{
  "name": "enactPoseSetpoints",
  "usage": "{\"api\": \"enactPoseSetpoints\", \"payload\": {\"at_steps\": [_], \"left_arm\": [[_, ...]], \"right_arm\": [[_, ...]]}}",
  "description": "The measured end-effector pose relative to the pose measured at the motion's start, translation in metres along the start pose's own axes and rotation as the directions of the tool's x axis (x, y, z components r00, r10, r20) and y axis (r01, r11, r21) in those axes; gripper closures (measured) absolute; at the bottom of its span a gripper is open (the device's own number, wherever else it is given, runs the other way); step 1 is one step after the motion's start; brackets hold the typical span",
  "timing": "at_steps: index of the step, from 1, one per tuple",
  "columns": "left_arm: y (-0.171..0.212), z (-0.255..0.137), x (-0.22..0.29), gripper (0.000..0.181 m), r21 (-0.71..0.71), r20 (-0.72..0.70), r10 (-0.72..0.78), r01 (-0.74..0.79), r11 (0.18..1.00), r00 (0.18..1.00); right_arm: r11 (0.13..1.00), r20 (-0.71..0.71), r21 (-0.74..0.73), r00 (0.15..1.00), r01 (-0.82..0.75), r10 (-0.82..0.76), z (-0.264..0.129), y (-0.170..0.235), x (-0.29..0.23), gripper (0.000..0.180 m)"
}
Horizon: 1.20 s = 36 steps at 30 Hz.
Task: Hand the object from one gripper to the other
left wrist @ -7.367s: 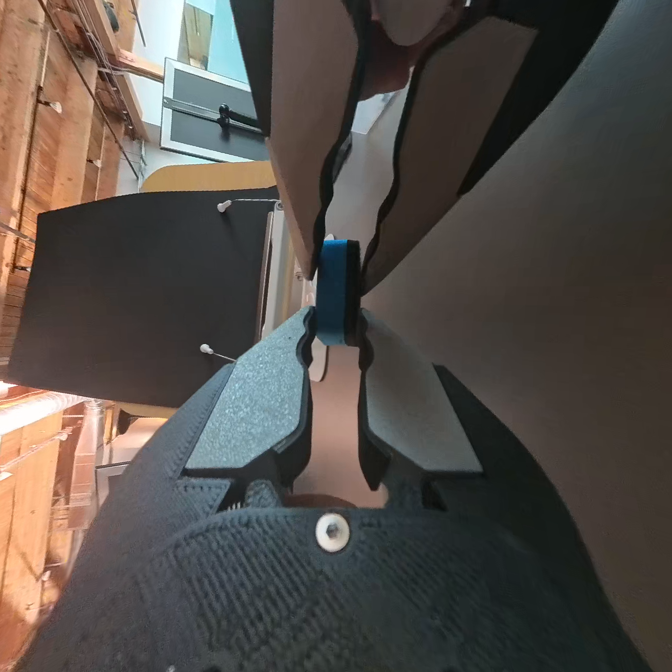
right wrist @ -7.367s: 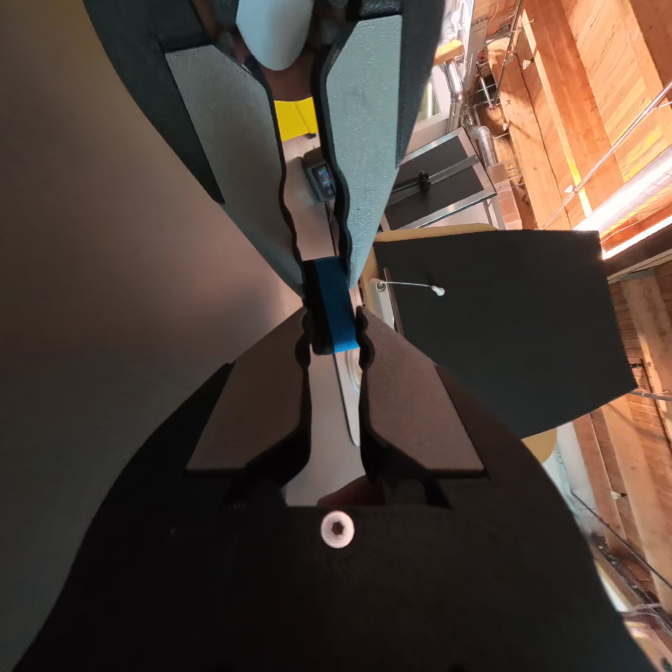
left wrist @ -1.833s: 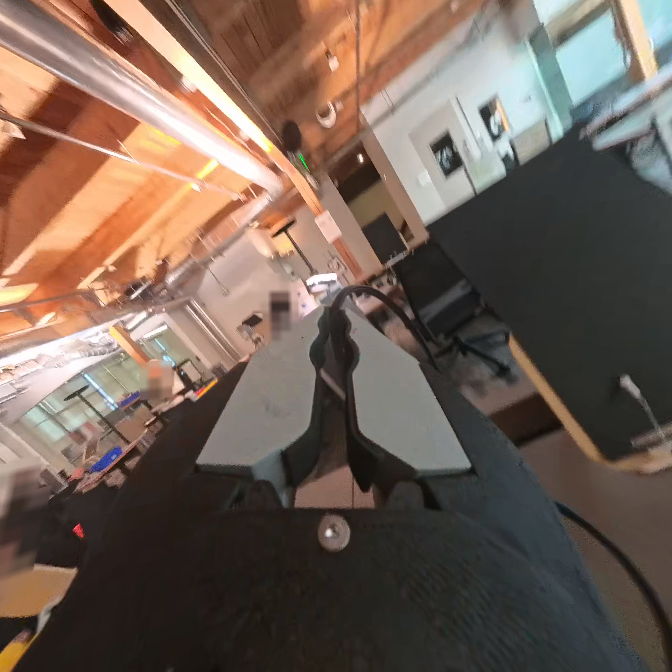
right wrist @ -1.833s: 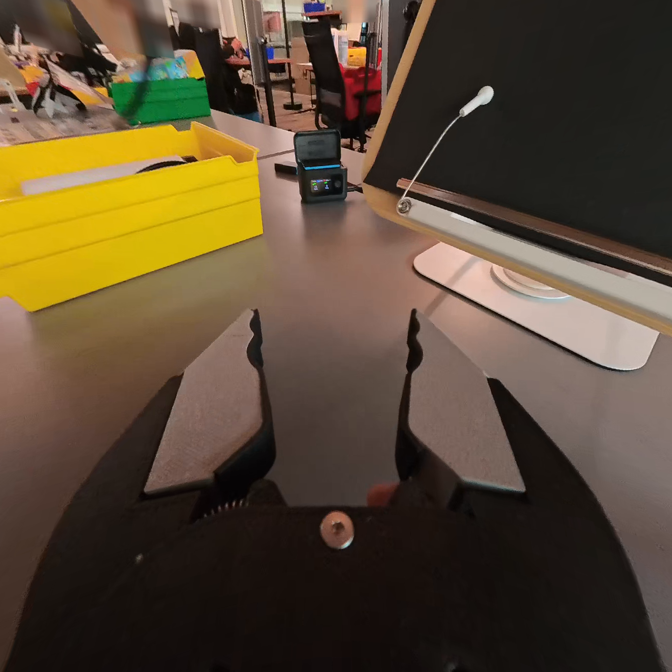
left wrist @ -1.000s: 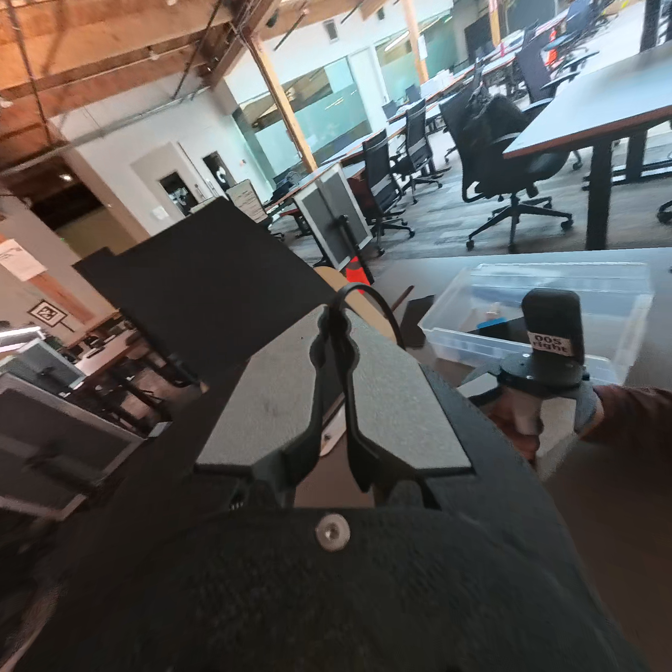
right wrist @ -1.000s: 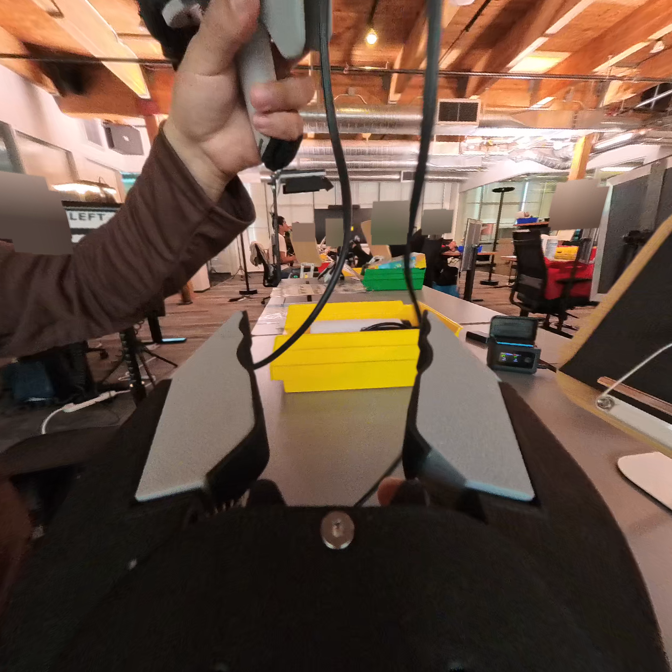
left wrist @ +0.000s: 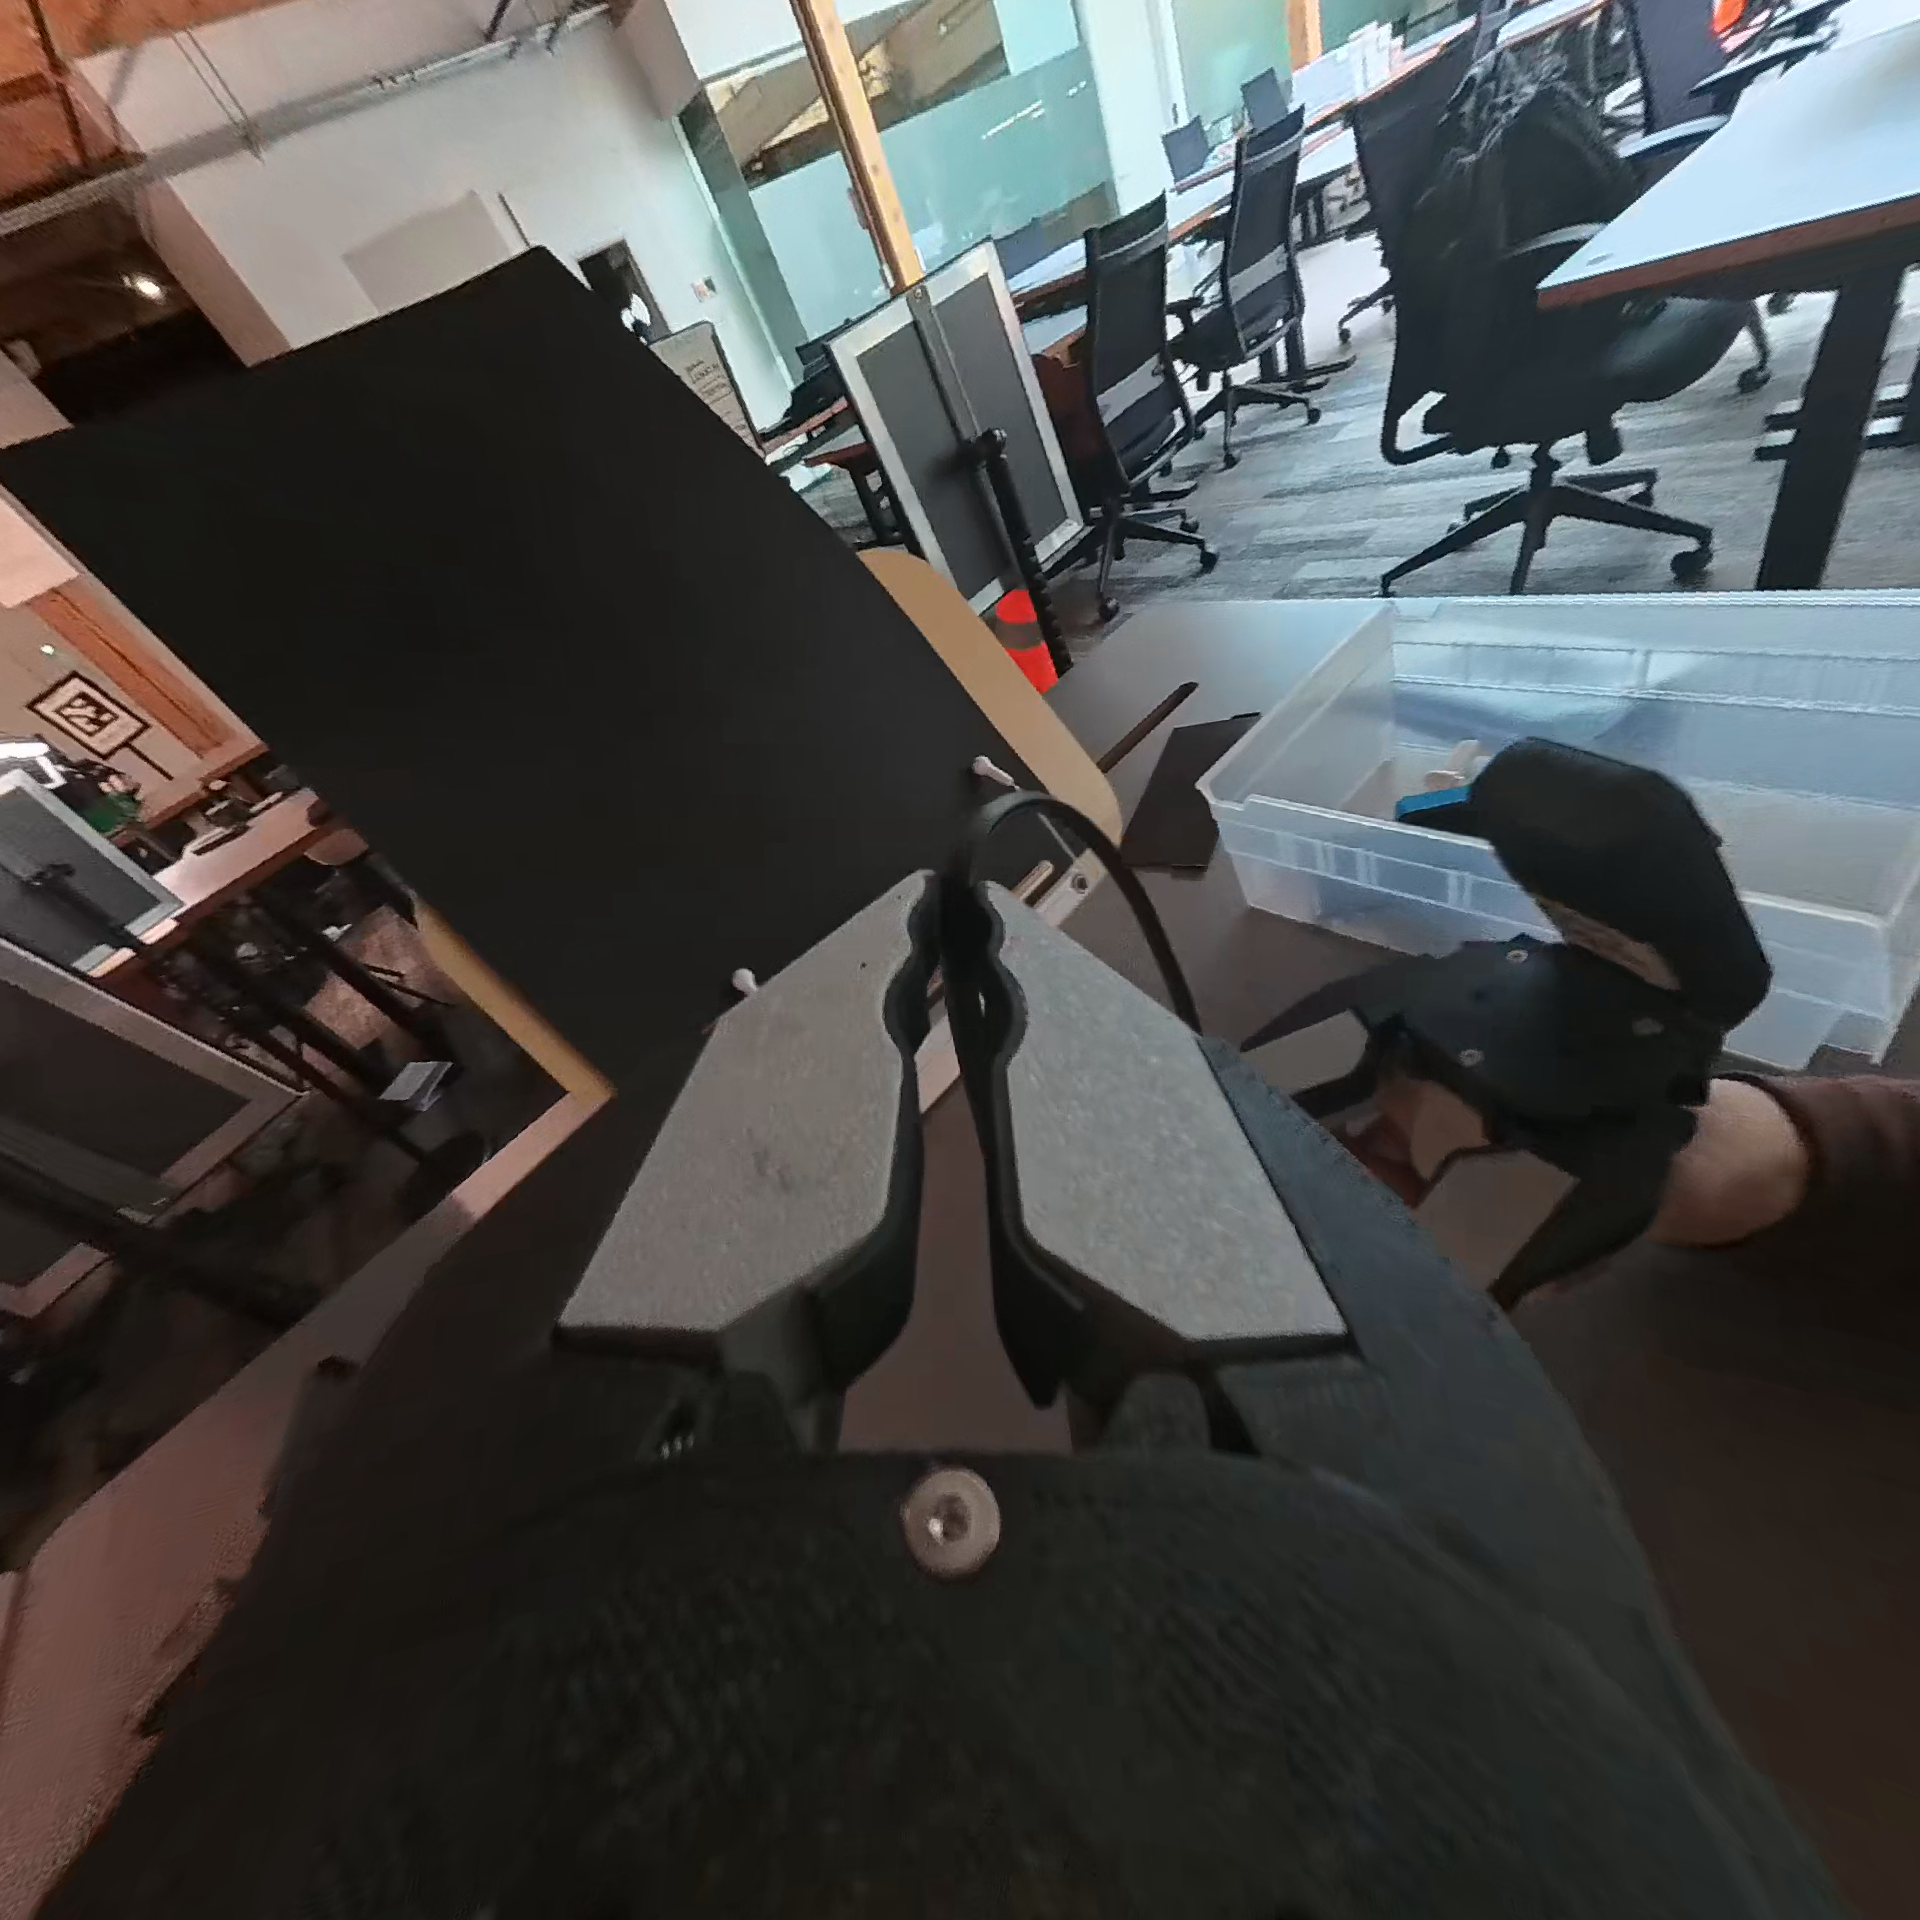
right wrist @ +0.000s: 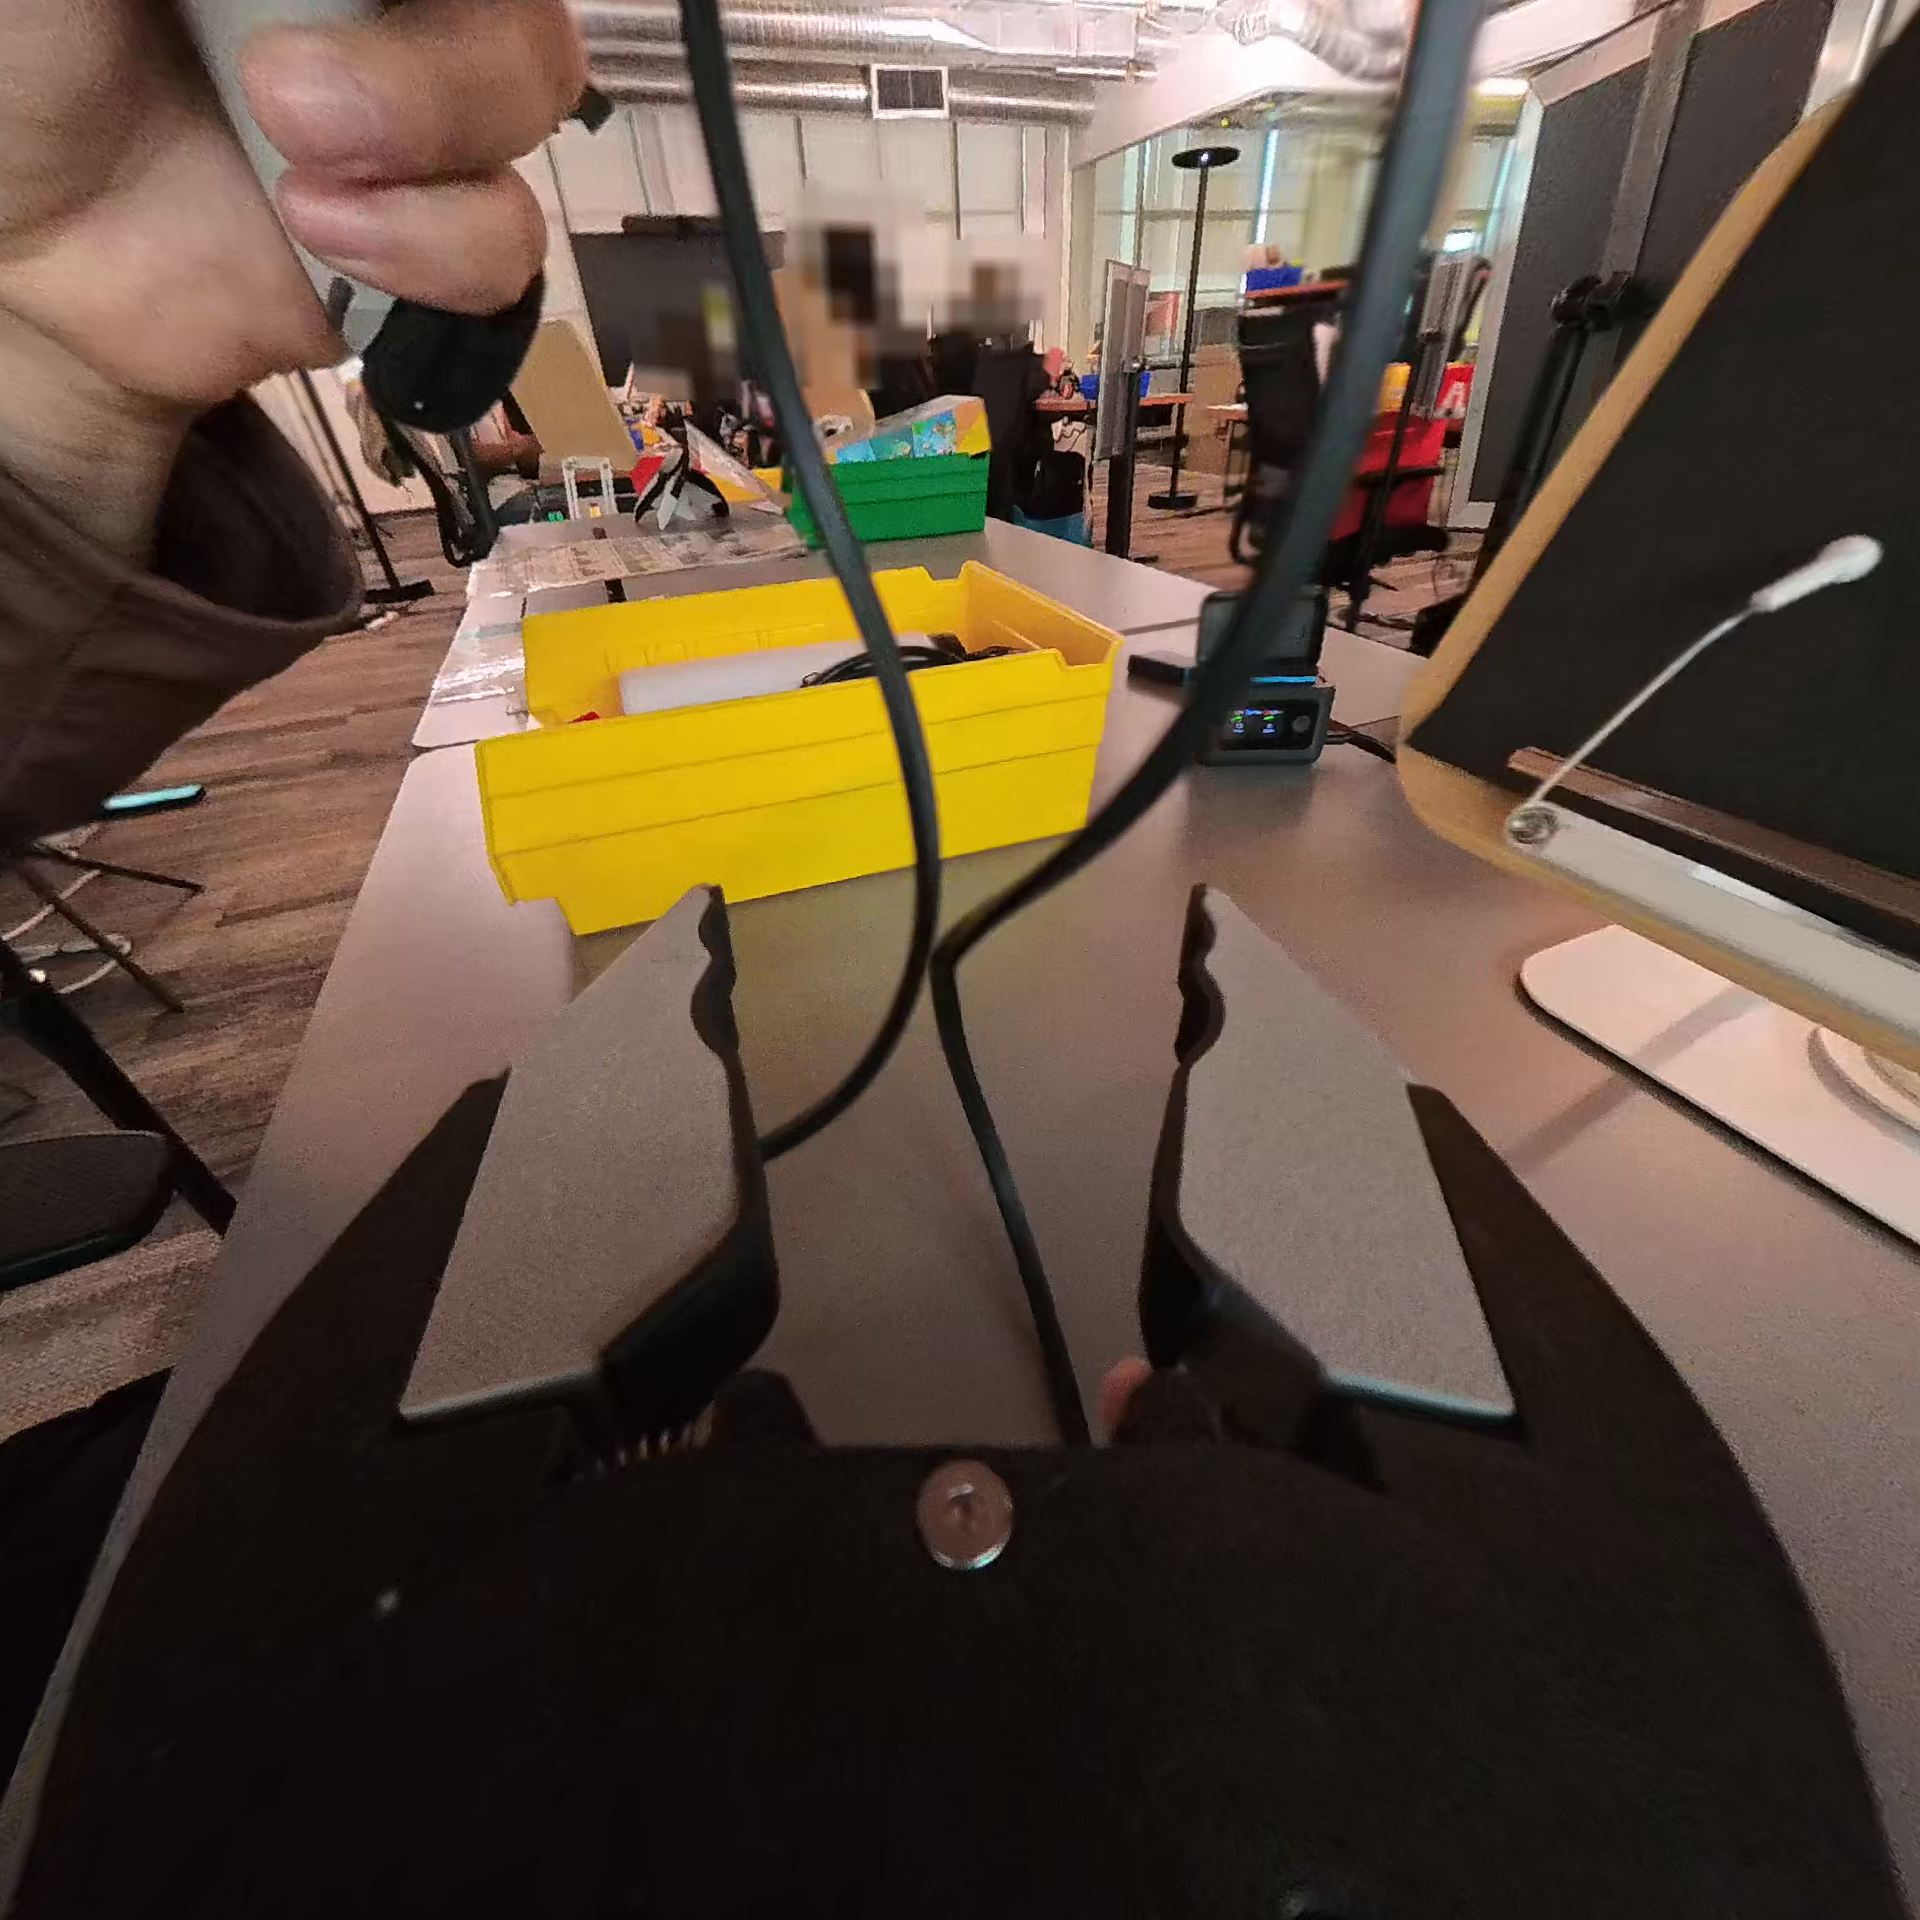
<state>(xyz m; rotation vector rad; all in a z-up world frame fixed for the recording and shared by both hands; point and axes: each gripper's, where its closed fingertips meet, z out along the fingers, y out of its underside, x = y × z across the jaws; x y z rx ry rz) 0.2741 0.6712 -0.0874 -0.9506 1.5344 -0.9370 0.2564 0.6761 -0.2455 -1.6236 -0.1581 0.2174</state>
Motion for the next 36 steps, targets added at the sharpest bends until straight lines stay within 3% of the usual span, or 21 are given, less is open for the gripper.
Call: {"api": "enactPoseSetpoints", "payload": {"at_steps": [3,4,6,10,12,15,18,22,26,28,30,31,33,36], "left_arm": [[0.002,0.002,0.008,0.180,0.011,-0.028,-0.029,0.029,1.000,0.999],[0.003,0.003,0.010,0.180,0.013,-0.035,-0.037,0.038,0.999,0.999],[0.008,0.008,0.011,0.180,0.007,-0.030,-0.038,0.038,0.999,0.999],[0.039,0.021,-0.006,0.180,-0.044,0.044,-0.035,0.037,0.998,0.998],[0.053,0.024,-0.005,0.175,-0.050,-0.009,-0.114,0.113,0.992,0.993],[0.069,0.021,0.000,0.138,-0.057,-0.077,-0.187,0.183,0.981,0.979],[0.087,0.020,0.005,0.129,-0.038,-0.103,-0.213,0.210,0.977,0.972],[0.127,0.041,0.044,0.126,-0.113,-0.236,-0.260,0.239,0.964,0.936],[0.159,0.071,0.063,0.123,-0.175,-0.259,-0.268,0.228,0.958,0.928],[0.164,0.082,0.070,0.123,-0.166,-0.290,-0.274,0.234,0.958,0.917],[0.158,0.082,0.087,0.126,-0.130,-0.387,-0.290,0.260,0.957,0.875],[0.154,0.080,0.094,0.133,-0.110,-0.435,-0.290,0.269,0.957,0.853],[0.154,0.080,0.090,0.181,-0.100,-0.412,-0.265,0.245,0.964,0.872],[0.155,0.075,0.084,0.181,-0.085,-0.399,-0.229,0.213,0.973,0.888]], "right_arm": [[1.000,0.016,-0.008,1.000,0.015,-0.015,0.006,0.002,-0.008,0.098],[1.000,0.009,-0.018,1.000,0.021,-0.020,0.008,0.004,-0.009,0.109],[0.996,-0.048,-0.060,0.997,0.059,-0.062,0.009,0.009,-0.001,0.173],[0.994,-0.089,-0.113,0.996,0.009,-0.019,0.002,0.013,0.017,0.174],[0.996,-0.175,-0.076,0.984,-0.035,0.022,-0.009,0.007,0.039,0.175],[0.996,-0.228,0.013,0.970,-0.085,0.086,-0.028,-0.008,0.058,0.179],[0.984,-0.209,0.128,0.966,-0.125,0.150,-0.042,-0.027,0.064,0.179],[0.983,-0.231,0.162,0.965,-0.089,0.126,-0.049,-0.035,0.067,0.180],[0.967,-0.083,0.251,0.994,-0.050,0.073,-0.048,-0.053,0.040,0.180],[0.954,0.009,0.290,0.997,-0.078,0.079,-0.049,-0.060,0.028,0.180],[0.951,0.003,0.297,0.996,-0.086,0.089,-0.050,-0.060,0.031,0.180],[0.952,-0.006,0.295,0.996,-0.080,0.085,-0.051,-0.059,0.033,0.180],[0.951,0.018,0.297,0.996,-0.091,0.090,-0.052,-0.059,0.031,0.178],[0.947,-0.003,0.309,0.996,-0.086,0.092,-0.054,-0.061,0.036,0.179]]}}
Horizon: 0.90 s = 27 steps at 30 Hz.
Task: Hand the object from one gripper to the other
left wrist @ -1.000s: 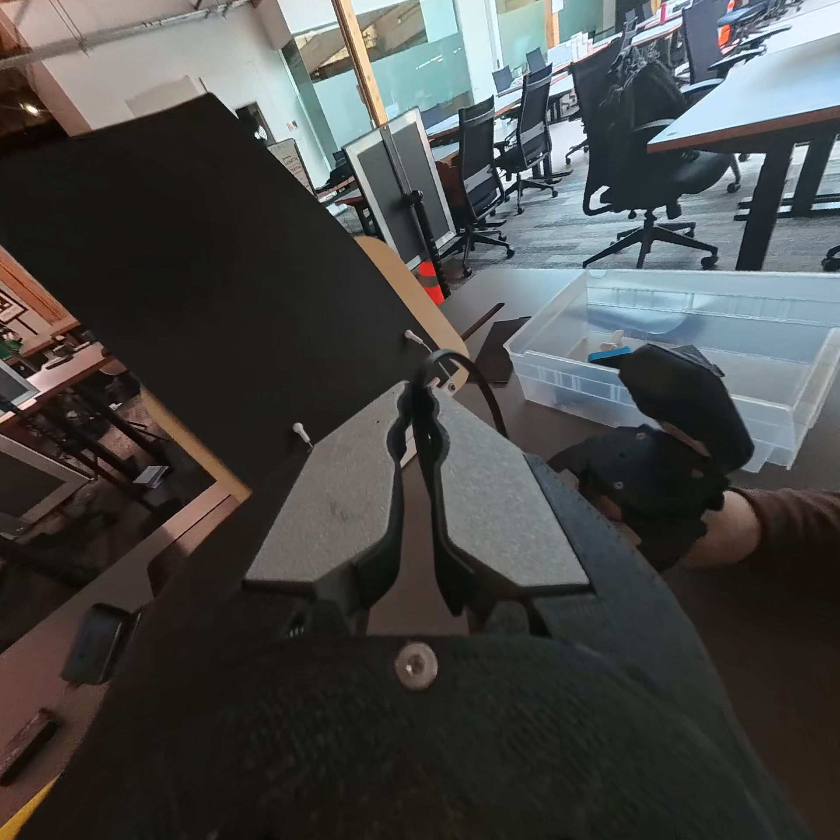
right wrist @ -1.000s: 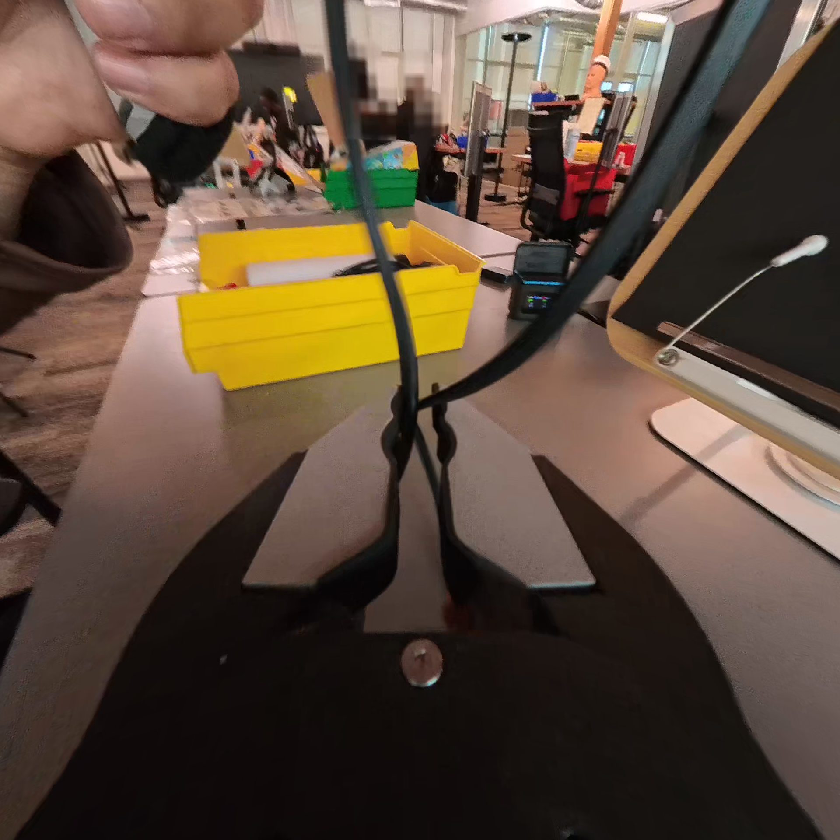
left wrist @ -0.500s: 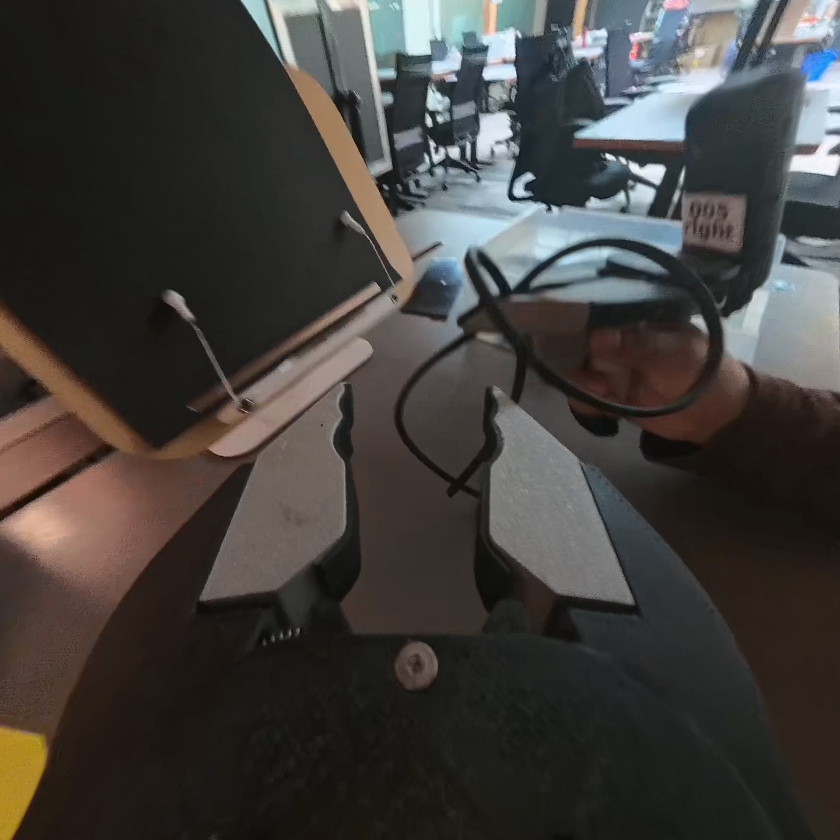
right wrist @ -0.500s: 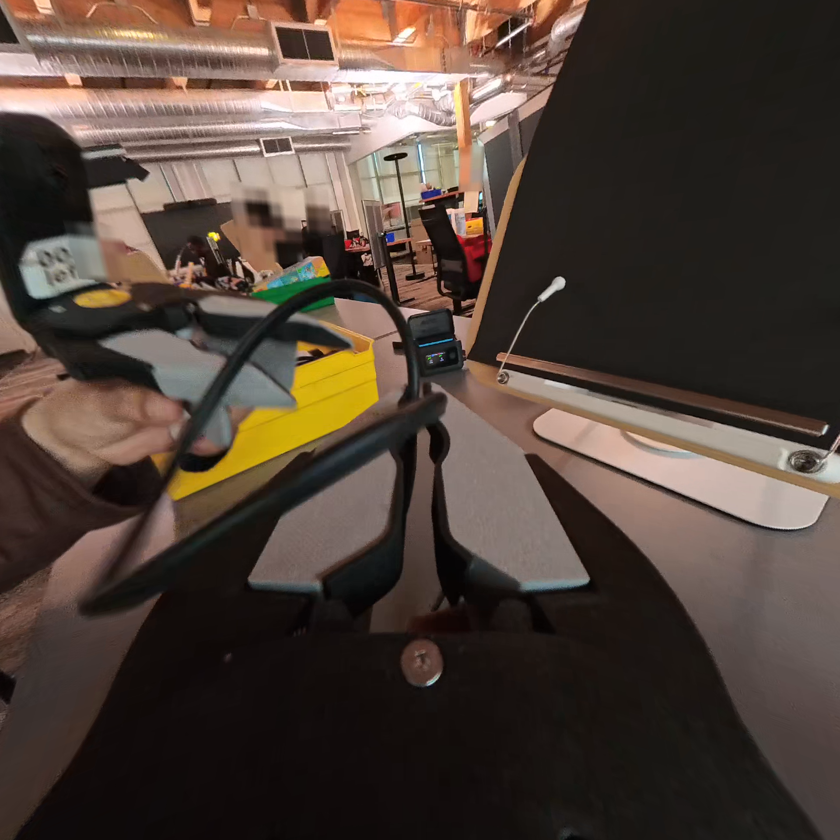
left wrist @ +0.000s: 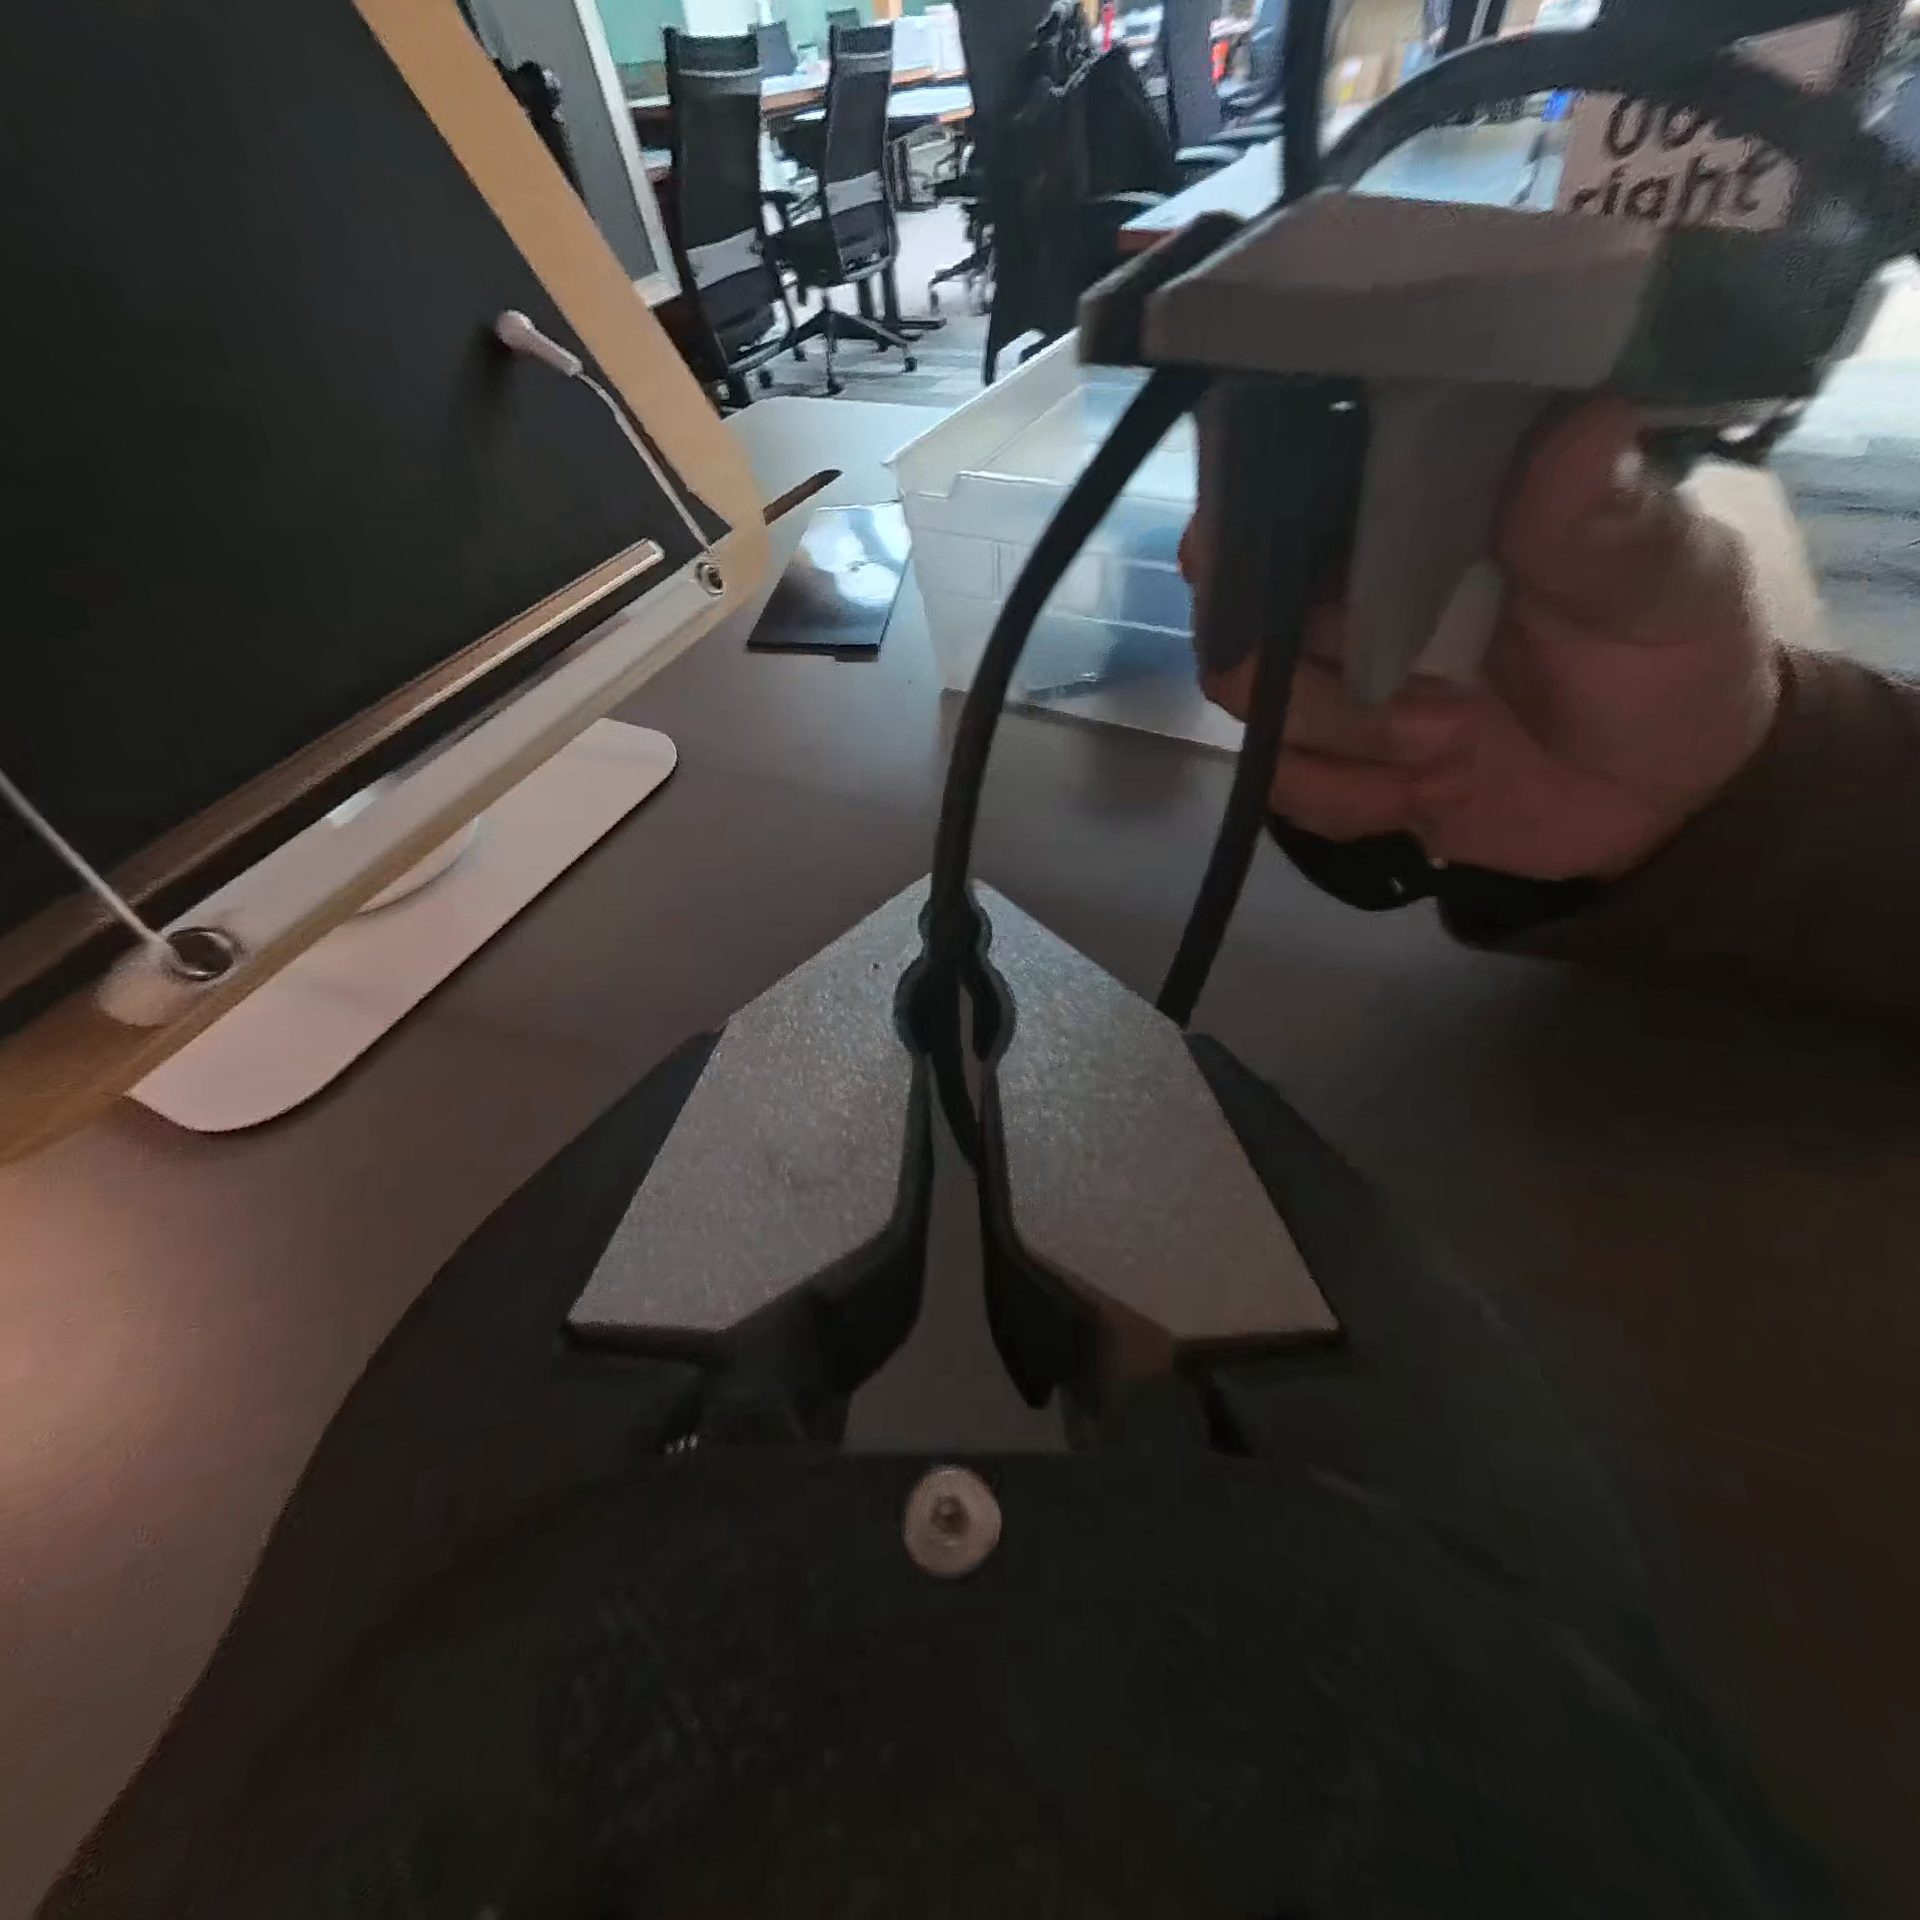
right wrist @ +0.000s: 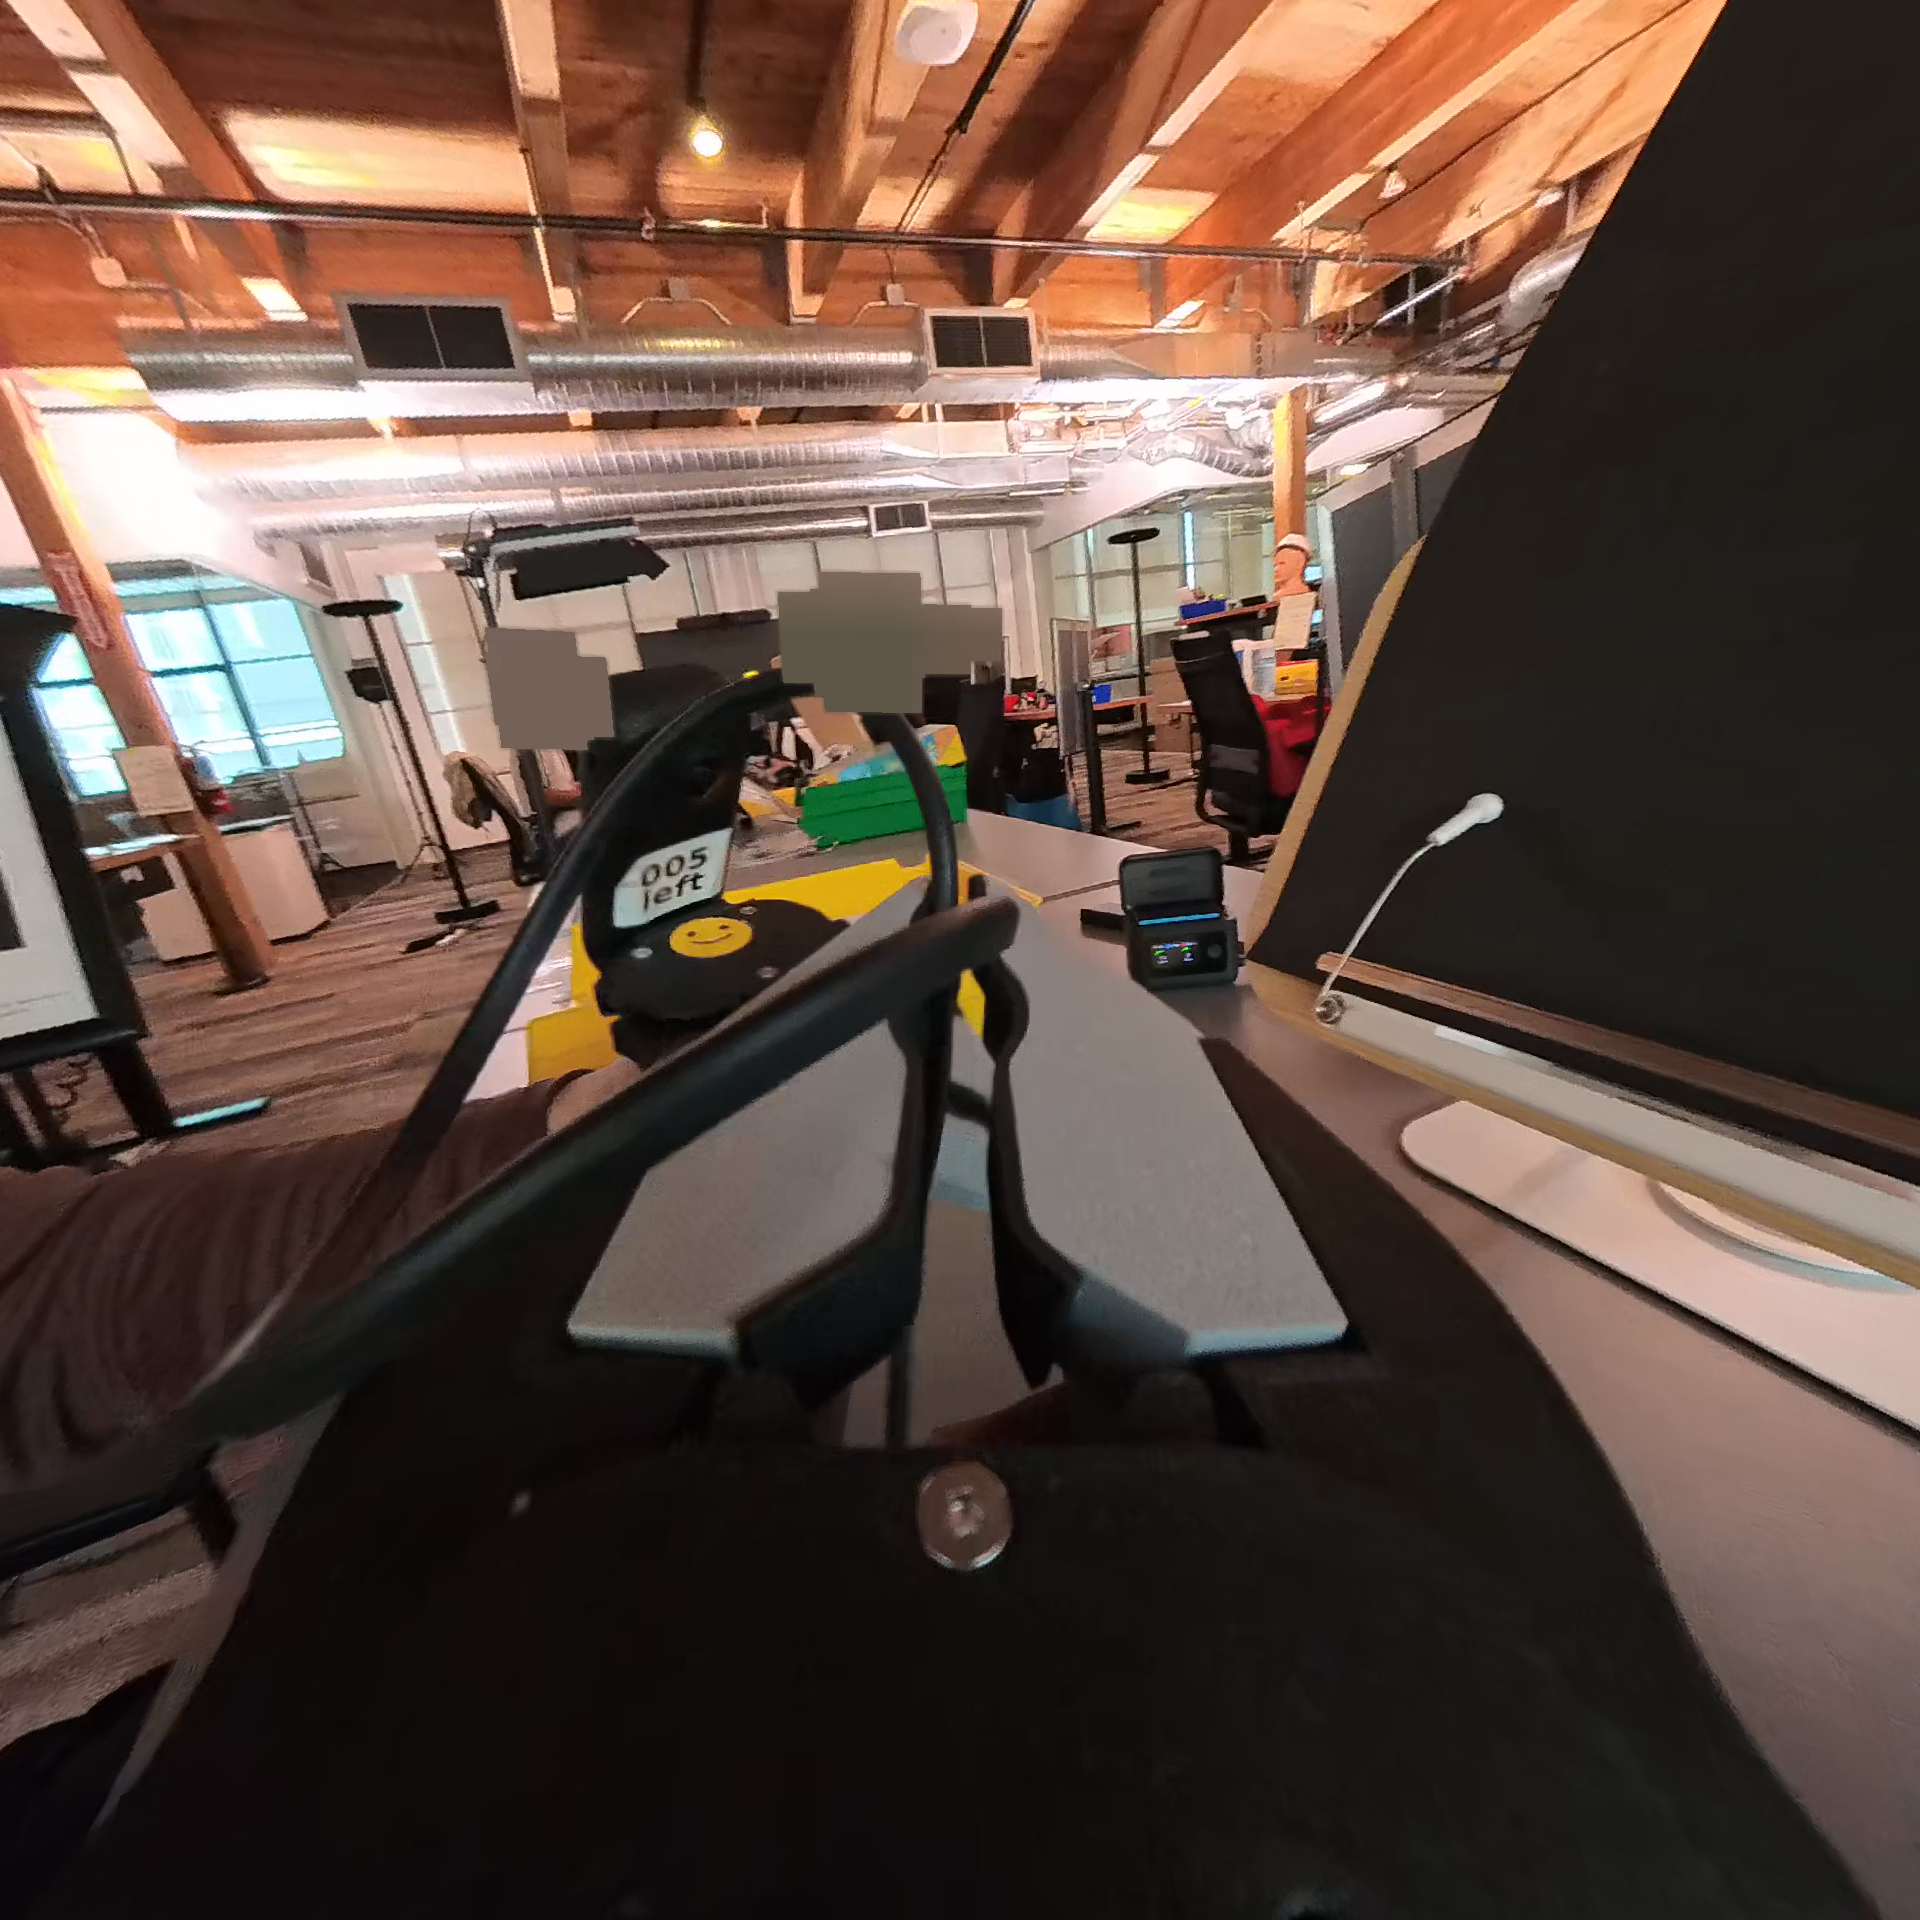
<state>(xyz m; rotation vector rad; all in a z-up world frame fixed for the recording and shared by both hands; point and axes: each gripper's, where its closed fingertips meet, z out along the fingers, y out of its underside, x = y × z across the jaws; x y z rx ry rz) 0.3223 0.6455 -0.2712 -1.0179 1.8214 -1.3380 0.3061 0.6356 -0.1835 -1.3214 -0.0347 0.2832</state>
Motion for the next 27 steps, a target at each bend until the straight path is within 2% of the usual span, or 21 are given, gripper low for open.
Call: {"api": "enactPoseSetpoints", "payload": {"at_steps": [3,5,7,9,12,14,15,16,18,22,27], "left_arm": [[-0.001,-0.009,0.011,0.181,0.021,-0.081,-0.053,0.055,0.998,0.995],[-0.003,-0.014,0.014,0.150,0.036,-0.125,-0.078,0.083,0.996,0.989],[-0.006,-0.019,0.023,0.133,0.051,-0.193,-0.105,0.117,0.992,0.975],[-0.007,-0.018,0.031,0.124,0.055,-0.223,-0.094,0.109,0.993,0.970],[0.009,-0.006,0.052,0.118,-0.035,-0.235,-0.005,-0.003,0.999,0.972],[0.020,0.002,0.058,0.126,-0.082,-0.211,0.067,-0.086,0.993,0.975],[0.022,0.006,0.057,0.144,-0.086,-0.182,0.084,-0.101,0.991,0.980],[0.023,0.009,0.053,0.149,-0.088,-0.153,0.088,-0.102,0.991,0.984],[0.026,0.013,0.045,0.159,-0.113,-0.121,0.056,-0.069,0.991,0.991],[0.015,0.006,0.021,0.180,-0.042,-0.052,-0.029,0.027,0.999,0.998],[-0.004,-0.013,-0.009,0.181,0.069,0.071,-0.057,0.052,0.996,0.996]], "right_arm": [[0.999,-0.009,-0.024,1.000,0.029,-0.029,-0.001,0.003,0.001,0.180],[0.999,0.001,-0.035,0.999,0.035,-0.035,0.000,0.005,0.000,0.178],[0.998,0.006,-0.048,0.999,0.040,-0.040,0.001,0.008,-0.001,0.180],[0.997,0.031,-0.063,0.999,0.041,-0.039,0.003,0.012,-0.007,0.179],[0.992,0.038,-0.090,0.996,0.088,-0.085,0.009,0.020,-0.014,0.178],[0.988,0.055,-0.112,0.993,0.109,-0.103,0.011,0.025,-0.018,0.178],[0.987,0.068,-0.118,0.993,0.108,-0.100,0.012,0.026,-0.020,0.178],[0.987,0.082,-0.121,0.992,0.105,-0.095,0.012,0.027,-0.023,0.178],[0.987,0.089,-0.122,0.992,0.105,-0.095,0.011,0.028,-0.024,0.178],[0.990,0.058,-0.097,0.994,0.100,-0.095,0.007,0.022,-0.016,0.179],[0.993,0.029,-0.103,0.998,0.053,-0.050,0.003,0.025,-0.005,0.172]]}}
